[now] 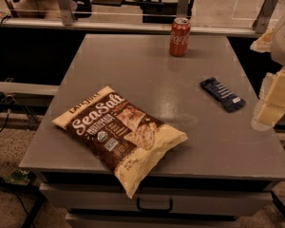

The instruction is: Move rxbar blueberry near brown chip bag

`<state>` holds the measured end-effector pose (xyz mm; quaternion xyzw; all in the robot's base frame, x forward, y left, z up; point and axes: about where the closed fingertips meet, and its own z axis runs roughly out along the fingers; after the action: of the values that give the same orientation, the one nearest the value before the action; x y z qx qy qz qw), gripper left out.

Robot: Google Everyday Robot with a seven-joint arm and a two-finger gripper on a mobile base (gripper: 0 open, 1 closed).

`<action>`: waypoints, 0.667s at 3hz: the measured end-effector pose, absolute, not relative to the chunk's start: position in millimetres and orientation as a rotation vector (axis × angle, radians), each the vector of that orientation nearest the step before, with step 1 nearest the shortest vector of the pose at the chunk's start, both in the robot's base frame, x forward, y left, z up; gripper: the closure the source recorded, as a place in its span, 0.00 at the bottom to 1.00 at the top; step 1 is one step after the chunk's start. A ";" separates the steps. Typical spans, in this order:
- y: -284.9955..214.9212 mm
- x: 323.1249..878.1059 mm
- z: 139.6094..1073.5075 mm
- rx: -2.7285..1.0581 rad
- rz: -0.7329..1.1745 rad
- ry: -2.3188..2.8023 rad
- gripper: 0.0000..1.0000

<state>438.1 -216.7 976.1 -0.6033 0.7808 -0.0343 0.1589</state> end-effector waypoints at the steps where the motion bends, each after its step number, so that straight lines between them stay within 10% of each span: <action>1: -216.7 438.1 976.2 -1.725 -0.098 2.232 0.00; 2: -216.7 446.7 972.6 -1.705 -0.076 2.246 0.00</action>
Offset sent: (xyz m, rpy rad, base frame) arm 0.0183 -0.0018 -0.0130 0.0343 0.0439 -0.0317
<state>446.7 -216.7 972.6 -0.5967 0.7859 -0.0267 0.1598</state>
